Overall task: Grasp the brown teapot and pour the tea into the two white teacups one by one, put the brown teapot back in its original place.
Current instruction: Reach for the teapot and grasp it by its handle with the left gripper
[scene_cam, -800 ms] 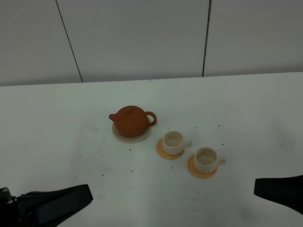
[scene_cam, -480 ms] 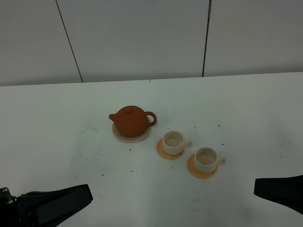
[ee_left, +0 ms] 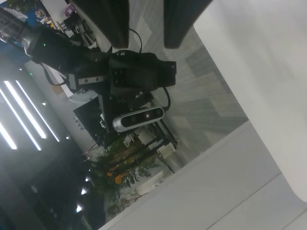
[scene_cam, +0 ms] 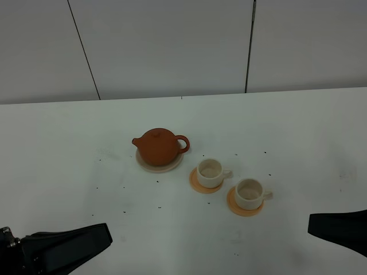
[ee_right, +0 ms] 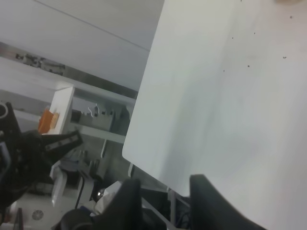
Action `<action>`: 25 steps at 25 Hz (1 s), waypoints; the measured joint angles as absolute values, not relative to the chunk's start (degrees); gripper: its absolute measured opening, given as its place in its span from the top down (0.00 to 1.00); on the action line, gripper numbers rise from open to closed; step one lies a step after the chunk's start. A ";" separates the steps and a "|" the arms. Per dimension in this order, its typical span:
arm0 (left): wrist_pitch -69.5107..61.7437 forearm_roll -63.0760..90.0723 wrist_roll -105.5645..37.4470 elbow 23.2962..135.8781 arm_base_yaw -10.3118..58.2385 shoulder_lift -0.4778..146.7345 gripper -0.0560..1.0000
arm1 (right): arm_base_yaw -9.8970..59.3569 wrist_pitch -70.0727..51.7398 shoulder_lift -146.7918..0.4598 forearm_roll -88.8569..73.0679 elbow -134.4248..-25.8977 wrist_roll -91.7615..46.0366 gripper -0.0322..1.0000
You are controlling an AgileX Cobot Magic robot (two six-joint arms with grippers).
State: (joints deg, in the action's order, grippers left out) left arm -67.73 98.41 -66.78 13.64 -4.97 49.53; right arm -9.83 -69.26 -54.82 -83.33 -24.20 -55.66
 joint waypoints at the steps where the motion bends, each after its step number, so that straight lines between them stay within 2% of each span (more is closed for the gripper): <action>1: -67.73 98.41 -66.83 13.64 -4.97 49.53 0.71 | -9.83 -69.26 -54.55 -83.41 -24.24 -55.58 0.73; 13: -67.81 94.24 -66.95 17.95 -4.97 49.53 0.71 | -9.83 -69.37 -47.60 -82.47 -27.45 -54.31 0.73; 18: -67.12 89.45 -65.73 24.24 -4.97 49.53 0.71 | -9.83 -69.37 -46.20 -74.89 -31.77 -48.75 0.73; 25: -59.53 73.97 -54.80 31.03 -4.97 49.53 0.71 | -9.83 -68.75 -43.22 -60.83 -37.36 -37.18 0.73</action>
